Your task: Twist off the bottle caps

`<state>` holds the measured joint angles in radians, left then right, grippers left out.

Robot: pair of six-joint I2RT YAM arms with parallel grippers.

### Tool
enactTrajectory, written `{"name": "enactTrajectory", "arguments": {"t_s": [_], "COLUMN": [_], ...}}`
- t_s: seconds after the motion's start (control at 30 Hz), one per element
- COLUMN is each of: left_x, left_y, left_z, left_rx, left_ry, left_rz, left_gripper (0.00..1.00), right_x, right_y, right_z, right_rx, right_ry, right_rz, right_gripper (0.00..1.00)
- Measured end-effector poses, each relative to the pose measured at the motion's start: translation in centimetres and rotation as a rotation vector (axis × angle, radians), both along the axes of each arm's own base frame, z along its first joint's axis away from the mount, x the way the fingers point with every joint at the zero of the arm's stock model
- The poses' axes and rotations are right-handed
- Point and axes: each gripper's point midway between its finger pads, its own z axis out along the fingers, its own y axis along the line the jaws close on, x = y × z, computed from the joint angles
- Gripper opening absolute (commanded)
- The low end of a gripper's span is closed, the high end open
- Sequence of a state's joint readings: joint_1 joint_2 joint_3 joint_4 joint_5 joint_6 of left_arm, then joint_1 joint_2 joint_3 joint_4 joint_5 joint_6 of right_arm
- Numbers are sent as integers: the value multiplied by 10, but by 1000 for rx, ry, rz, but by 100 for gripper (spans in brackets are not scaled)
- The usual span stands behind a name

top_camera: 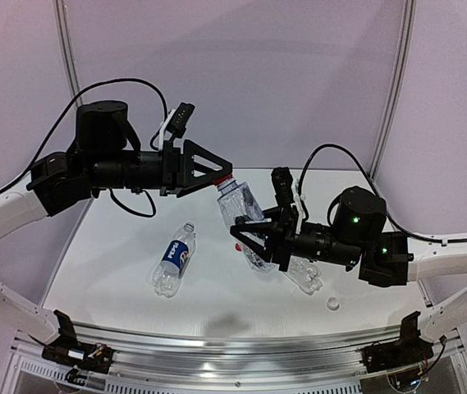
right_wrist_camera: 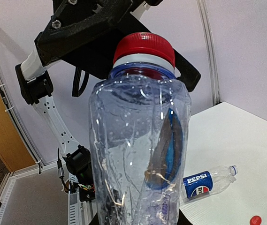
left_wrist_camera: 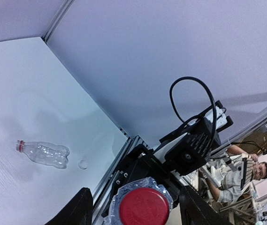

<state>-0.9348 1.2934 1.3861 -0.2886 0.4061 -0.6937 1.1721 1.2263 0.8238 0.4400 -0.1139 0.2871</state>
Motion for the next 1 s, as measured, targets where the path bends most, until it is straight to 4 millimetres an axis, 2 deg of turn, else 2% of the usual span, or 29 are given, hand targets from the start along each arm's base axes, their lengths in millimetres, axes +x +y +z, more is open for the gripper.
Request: {"name": "enactTrajectory", "arguments": {"t_s": [0.17,0.23,0.43,0.57,0.6,0.67,0.77,0.83,0.9,1.0], "left_x": [-2,-3,-7,-8,-8,-8,-7,-8,-8,-7], "left_y": [2,2,1,-2,-2,-2,-3,-3,-3,-3], "left_z": [4,4,5,4,4,3,2,2,2,2], "left_rx": [-8,-8,-15,-17,-18,-13,-13,-13,-12,-11], "left_ry": [-8,-5,1,8,8,1,4,11,8,9], "left_rz": [-3,-8,-28,-40,-42,-43,-40,-39,-38,-29], "left_gripper": [41,41,48,33,32,37,61,73,76,70], "right_x": [0,0,1,2,2,3,3,3,3,3], "right_y": [0,0,3,4,4,4,4,4,4,4], "right_z": [0,0,10,13,12,10,9,10,10,10], "right_rx": [0,1,14,15,10,4,2,2,2,2], "right_ry": [1,2,-9,-12,-10,-7,-7,-7,-7,-8], "right_rz": [2,2,1,0,-2,-3,-3,-3,-3,-3], "right_gripper": [0,0,0,0,0,0,0,0,0,0]}}
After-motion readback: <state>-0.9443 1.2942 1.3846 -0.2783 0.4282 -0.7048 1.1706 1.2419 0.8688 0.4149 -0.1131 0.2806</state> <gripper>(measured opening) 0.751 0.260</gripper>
